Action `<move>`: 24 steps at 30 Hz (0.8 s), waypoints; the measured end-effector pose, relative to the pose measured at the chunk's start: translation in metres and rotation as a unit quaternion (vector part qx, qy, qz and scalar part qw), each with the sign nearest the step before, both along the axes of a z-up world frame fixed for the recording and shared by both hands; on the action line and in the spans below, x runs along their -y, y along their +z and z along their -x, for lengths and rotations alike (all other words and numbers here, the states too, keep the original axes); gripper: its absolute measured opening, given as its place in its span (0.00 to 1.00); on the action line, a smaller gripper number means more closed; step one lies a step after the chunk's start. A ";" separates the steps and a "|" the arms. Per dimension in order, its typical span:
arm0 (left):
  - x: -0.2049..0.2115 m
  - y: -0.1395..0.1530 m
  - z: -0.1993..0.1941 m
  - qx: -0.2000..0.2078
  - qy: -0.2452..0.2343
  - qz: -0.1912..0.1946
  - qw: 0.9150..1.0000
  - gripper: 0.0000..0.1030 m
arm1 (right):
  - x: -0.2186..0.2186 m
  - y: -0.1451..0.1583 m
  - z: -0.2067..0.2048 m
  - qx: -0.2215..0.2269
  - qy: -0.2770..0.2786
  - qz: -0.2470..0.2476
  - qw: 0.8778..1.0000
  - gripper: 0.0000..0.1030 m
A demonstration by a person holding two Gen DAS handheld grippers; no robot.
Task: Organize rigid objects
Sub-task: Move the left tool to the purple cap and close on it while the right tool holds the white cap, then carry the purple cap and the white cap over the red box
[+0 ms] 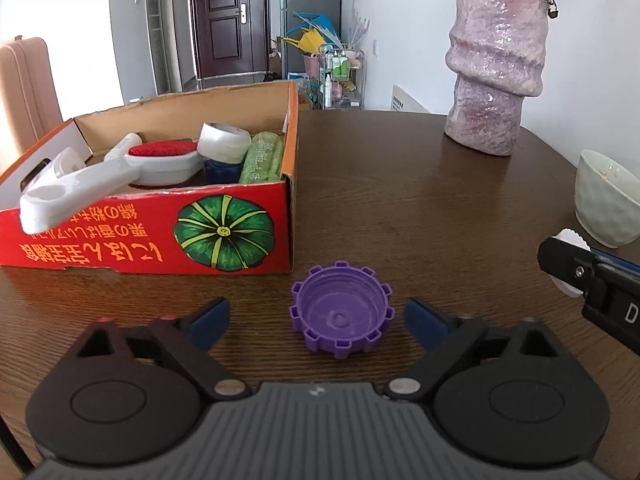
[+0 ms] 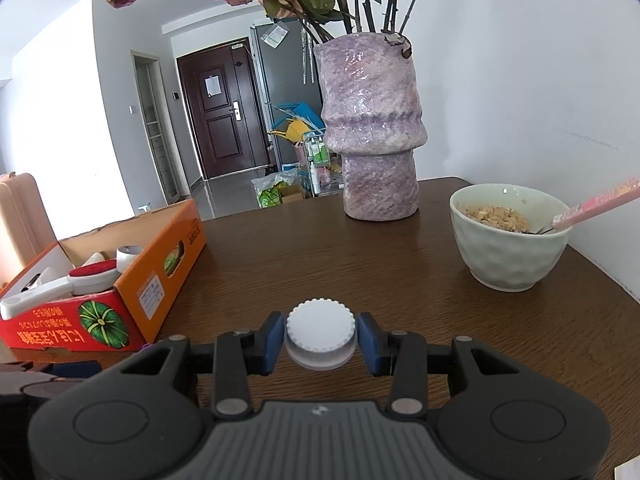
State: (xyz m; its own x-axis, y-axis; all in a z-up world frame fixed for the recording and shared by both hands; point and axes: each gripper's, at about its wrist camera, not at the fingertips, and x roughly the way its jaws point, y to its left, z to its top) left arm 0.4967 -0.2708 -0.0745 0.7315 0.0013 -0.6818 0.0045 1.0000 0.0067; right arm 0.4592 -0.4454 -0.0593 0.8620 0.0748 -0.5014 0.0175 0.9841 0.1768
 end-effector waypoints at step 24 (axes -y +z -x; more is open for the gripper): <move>-0.036 0.011 0.031 0.027 -0.030 0.010 0.999 0.53 | -0.034 0.003 0.028 0.029 0.001 0.018 0.999 0.38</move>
State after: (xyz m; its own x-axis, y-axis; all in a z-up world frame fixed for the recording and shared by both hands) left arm 0.4658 -0.2344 -0.0639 0.7652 -0.0572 -0.6412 0.0642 0.9979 -0.0124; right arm 0.4309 -0.4115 -0.0562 0.8897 0.0594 -0.4526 0.0061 0.9899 0.1419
